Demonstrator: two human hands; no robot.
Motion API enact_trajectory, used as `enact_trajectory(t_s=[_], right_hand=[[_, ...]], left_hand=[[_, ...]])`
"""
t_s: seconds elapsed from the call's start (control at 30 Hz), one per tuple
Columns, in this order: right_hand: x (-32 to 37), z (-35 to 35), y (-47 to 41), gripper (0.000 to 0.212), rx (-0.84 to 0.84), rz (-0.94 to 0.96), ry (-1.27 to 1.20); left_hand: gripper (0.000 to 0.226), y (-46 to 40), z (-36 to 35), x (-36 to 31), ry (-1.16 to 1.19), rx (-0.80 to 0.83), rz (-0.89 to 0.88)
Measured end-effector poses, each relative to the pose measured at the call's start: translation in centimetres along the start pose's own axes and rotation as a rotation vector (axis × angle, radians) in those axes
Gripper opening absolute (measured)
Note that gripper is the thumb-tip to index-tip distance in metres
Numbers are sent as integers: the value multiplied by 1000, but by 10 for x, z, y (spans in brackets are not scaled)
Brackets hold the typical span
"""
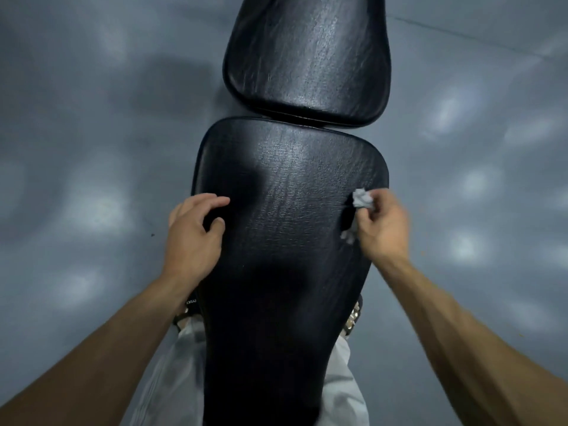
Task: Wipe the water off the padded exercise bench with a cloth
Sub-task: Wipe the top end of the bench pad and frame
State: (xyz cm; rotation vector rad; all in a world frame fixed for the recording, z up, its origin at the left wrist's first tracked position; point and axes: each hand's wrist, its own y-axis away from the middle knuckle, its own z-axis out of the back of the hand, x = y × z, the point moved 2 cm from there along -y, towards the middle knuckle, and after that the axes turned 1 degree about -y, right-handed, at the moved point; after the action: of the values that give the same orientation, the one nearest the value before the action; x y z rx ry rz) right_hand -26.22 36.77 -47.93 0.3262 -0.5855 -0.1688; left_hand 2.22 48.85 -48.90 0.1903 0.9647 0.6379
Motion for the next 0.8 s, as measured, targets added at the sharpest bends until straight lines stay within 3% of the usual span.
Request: enact_trajectory(t_s=[0.13, 0.2, 0.3, 0.43, 0.63, 0.7, 0.8], right_hand=[[60, -72, 54, 16, 111, 184, -51], [84, -97, 75, 21, 272, 309, -39], [89, -99, 70, 21, 406, 489, 51], [50, -48, 9, 9, 252, 500, 132], [-12, 54, -72, 17, -118, 120, 191], [4, 42, -61, 15, -105, 138, 128], [43, -19, -14, 12, 28, 309, 46]], left_hand=[[39, 7, -5, -5, -45, 0, 27], [40, 7, -6, -6, -60, -10, 24], [41, 7, -6, -8, -67, -2, 41], [40, 8, -5, -9, -54, 4, 57], [41, 10, -8, -3, 5, -11, 62], [41, 10, -8, -1, 14, -21, 58], [42, 9, -8, -2, 15, -12, 50]])
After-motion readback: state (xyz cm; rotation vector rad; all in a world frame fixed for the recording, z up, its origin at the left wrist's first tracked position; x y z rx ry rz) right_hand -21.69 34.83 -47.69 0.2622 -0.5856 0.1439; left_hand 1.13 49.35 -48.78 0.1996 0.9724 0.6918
